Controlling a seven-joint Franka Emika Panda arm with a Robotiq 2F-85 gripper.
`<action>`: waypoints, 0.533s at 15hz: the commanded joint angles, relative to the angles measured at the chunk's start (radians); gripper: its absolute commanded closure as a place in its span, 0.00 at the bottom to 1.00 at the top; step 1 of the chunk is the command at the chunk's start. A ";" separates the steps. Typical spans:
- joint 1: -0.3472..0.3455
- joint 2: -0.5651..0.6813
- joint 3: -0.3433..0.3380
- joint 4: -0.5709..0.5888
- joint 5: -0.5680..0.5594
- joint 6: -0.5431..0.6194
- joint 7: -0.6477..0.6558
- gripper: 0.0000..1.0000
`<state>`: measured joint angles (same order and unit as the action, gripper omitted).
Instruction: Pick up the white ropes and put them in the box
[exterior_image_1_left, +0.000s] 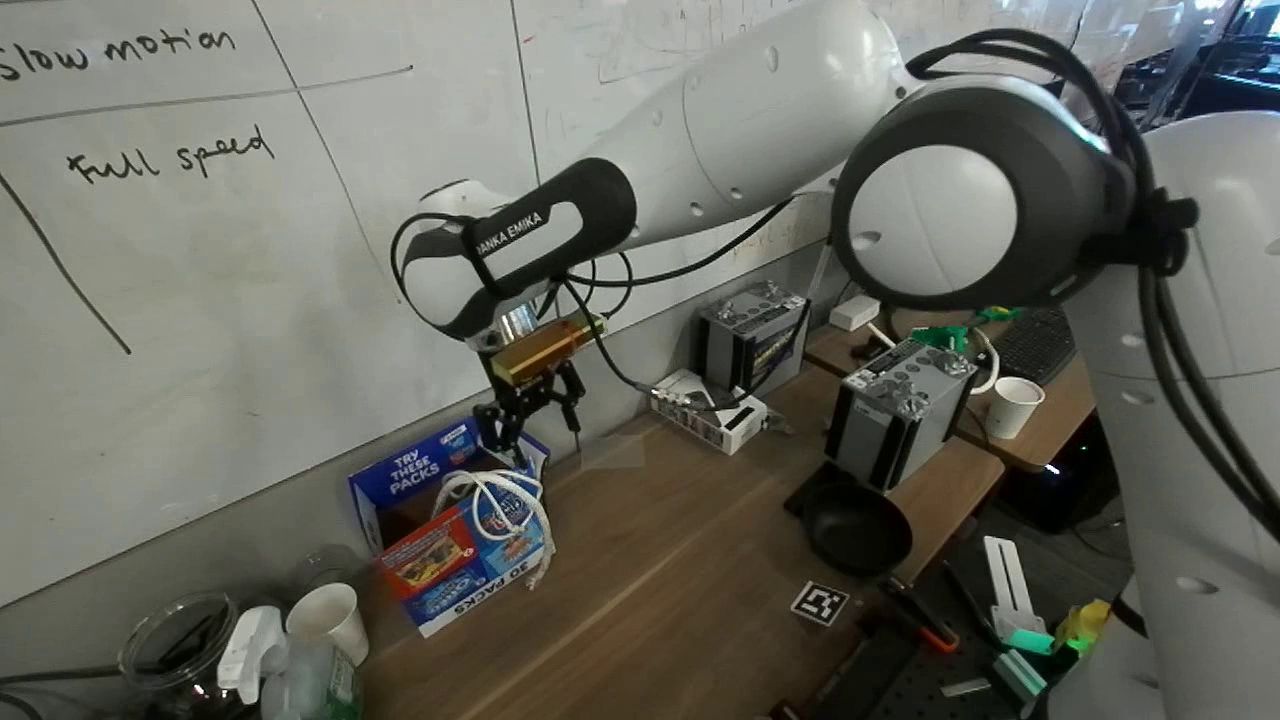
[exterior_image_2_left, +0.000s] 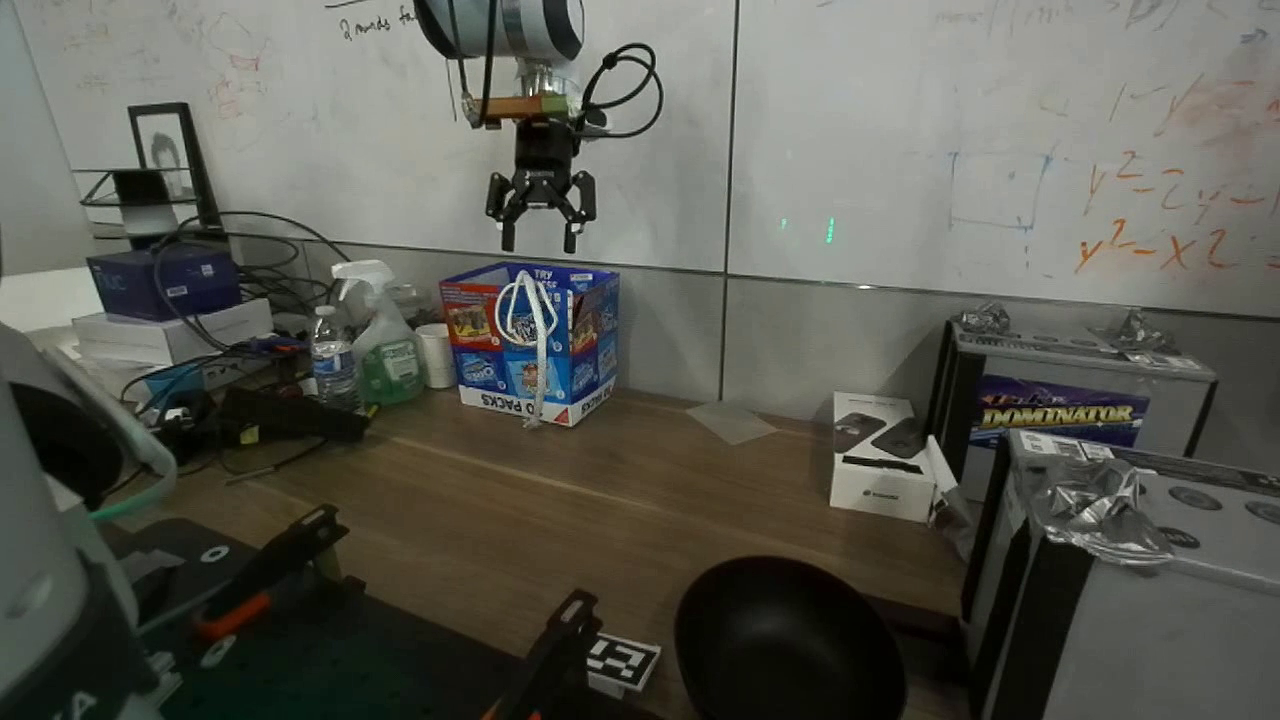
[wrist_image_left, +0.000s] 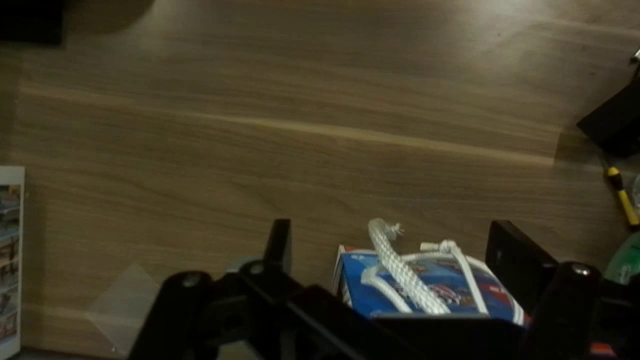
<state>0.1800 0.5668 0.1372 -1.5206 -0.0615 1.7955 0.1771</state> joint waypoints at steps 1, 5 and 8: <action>-0.020 -0.159 0.003 -0.244 0.066 0.088 -0.054 0.00; -0.018 -0.203 0.018 -0.438 0.092 0.284 -0.135 0.00; -0.011 -0.172 0.034 -0.528 0.098 0.501 -0.173 0.00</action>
<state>0.1703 0.4167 0.1545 -1.9353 0.0098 2.1209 0.0588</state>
